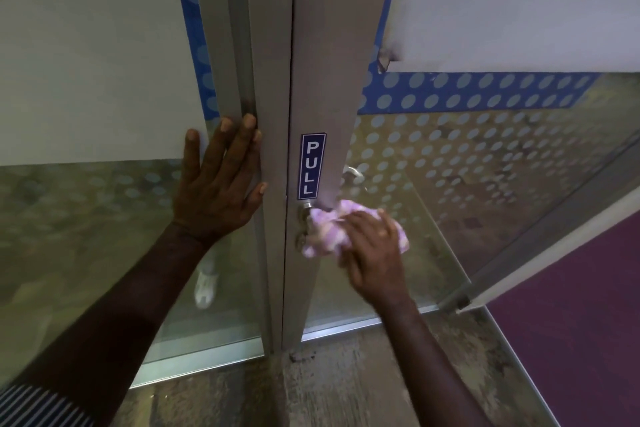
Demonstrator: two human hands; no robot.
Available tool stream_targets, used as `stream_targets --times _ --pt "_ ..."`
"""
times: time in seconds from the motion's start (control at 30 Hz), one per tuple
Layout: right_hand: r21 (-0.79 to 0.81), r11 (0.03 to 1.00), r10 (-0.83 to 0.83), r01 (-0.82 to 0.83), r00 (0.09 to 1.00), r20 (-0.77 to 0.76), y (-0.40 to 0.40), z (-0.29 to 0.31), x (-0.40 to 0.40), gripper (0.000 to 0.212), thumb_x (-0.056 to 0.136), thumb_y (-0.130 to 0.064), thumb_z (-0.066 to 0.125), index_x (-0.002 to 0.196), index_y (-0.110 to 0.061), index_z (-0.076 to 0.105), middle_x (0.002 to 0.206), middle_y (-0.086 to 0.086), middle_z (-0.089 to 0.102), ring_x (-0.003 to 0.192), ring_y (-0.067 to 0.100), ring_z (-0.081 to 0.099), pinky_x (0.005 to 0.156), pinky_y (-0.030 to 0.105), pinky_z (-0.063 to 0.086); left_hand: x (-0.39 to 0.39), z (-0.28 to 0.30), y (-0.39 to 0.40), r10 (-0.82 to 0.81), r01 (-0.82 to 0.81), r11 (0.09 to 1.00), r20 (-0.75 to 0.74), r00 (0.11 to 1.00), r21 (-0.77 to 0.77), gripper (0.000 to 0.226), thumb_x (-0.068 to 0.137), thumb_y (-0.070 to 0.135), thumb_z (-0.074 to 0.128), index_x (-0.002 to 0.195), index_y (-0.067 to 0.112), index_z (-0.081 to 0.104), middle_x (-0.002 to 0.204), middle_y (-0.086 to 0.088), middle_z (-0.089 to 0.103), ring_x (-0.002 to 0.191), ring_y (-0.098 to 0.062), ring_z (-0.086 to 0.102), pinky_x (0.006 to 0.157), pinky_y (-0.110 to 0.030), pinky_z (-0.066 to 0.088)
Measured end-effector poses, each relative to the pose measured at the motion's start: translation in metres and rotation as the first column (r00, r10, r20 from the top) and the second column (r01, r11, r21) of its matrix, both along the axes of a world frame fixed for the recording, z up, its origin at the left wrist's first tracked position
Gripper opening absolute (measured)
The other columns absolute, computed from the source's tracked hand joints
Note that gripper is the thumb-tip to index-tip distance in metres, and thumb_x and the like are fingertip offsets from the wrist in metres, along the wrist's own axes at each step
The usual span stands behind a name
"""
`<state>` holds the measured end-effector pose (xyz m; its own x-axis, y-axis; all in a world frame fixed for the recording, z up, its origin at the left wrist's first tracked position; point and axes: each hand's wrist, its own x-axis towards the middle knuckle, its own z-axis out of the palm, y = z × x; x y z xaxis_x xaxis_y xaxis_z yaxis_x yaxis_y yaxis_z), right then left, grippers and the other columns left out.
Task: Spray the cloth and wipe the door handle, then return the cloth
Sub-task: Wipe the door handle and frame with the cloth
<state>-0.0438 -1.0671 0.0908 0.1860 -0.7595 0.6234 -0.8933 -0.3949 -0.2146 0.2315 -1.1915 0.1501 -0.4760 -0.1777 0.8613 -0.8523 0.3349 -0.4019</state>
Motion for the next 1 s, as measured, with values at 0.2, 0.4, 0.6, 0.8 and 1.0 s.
stream_targets --times 0.2,0.4,0.6,0.8,1.0 --pt "0.009 0.950 -0.312 0.313 0.946 0.085 -0.009 -0.002 0.074 0.035 0.095 -0.034 0.055 0.120 -0.015 0.072 0.118 0.004 0.074 0.113 0.025 0.066 0.109 0.049 0.037 -0.001 -0.002 -0.002 0.012 -0.012 1.000 -0.004 1.000 -0.012 0.073 0.106 0.043 0.038 0.163 0.002 0.022 0.175 -0.013 0.005 0.162 -0.032 0.000 0.130 -0.056 -0.005" --pt "-0.029 0.998 0.058 -0.061 0.993 -0.106 -0.005 -0.001 0.018 0.043 0.087 -0.015 0.071 0.129 -0.026 0.072 0.135 0.002 0.069 0.123 0.026 0.065 0.108 0.051 0.043 0.002 -0.001 -0.002 -0.014 0.014 1.000 -0.001 1.000 0.015 0.073 0.106 0.043 0.037 0.164 0.002 0.021 0.175 -0.013 0.004 0.162 -0.031 -0.001 0.130 -0.055 -0.007" --pt "0.171 0.955 0.212 -0.243 0.960 0.184 -0.010 0.000 -0.057 0.048 0.093 -0.022 0.055 0.140 -0.028 0.061 0.153 -0.006 0.054 0.151 0.022 0.039 0.125 0.054 0.022 -0.001 0.000 -0.001 -0.002 0.002 1.000 -0.003 1.000 0.011 0.072 0.107 0.043 0.035 0.164 0.002 0.019 0.175 -0.013 0.002 0.162 -0.031 -0.003 0.130 -0.055 -0.007" --pt "0.039 0.996 -0.066 0.085 0.344 0.937 -0.005 -0.033 0.028 0.053 0.100 -0.004 0.050 0.150 -0.021 0.049 0.158 0.012 0.047 0.149 0.028 0.042 0.123 0.041 0.034 -0.001 0.001 0.001 -0.024 0.025 0.999 -0.008 1.000 0.026 0.072 0.107 0.042 0.036 0.164 0.003 0.017 0.175 -0.011 0.000 0.162 -0.030 -0.004 0.130 -0.055 -0.007" --pt "0.011 0.999 0.015 0.037 -0.635 0.772 -0.018 0.003 0.052 0.021 0.105 -0.011 0.041 0.119 -0.013 0.058 0.082 0.002 0.071 0.060 0.012 0.068 0.053 0.023 0.055 -0.002 0.001 0.000 -0.014 0.015 1.000 -0.002 1.000 0.016 0.073 0.107 0.043 0.037 0.164 0.002 0.017 0.175 -0.012 -0.001 0.162 -0.032 -0.005 0.129 -0.056 -0.007"
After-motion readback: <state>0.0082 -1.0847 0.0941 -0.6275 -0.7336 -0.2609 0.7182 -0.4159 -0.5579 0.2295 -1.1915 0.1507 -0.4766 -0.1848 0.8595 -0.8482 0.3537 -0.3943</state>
